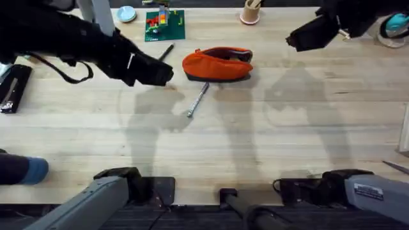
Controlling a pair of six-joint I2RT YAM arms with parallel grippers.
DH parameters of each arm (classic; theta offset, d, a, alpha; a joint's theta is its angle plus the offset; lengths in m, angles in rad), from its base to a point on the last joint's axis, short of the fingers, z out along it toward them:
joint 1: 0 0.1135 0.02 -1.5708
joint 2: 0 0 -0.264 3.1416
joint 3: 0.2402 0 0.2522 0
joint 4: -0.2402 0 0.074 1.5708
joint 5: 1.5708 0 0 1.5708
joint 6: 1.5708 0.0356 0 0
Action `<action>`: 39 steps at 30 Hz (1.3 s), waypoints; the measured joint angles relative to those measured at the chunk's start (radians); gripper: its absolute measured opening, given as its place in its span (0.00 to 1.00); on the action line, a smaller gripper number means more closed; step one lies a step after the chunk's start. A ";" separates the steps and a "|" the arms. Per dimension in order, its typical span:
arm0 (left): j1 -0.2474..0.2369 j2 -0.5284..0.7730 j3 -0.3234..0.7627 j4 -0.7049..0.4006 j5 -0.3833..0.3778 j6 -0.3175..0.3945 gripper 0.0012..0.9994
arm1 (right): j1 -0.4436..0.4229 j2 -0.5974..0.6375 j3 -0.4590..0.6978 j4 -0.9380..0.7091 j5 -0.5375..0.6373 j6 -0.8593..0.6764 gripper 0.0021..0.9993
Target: Unzip the bag, pick up the pens from the table one at a time and place them inside, then zip the bag closed.
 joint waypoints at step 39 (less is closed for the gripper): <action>-0.559 0.303 -0.237 0.417 -0.503 -0.627 1.00 | 0.000 -0.006 -0.002 -0.093 0.019 0.000 1.00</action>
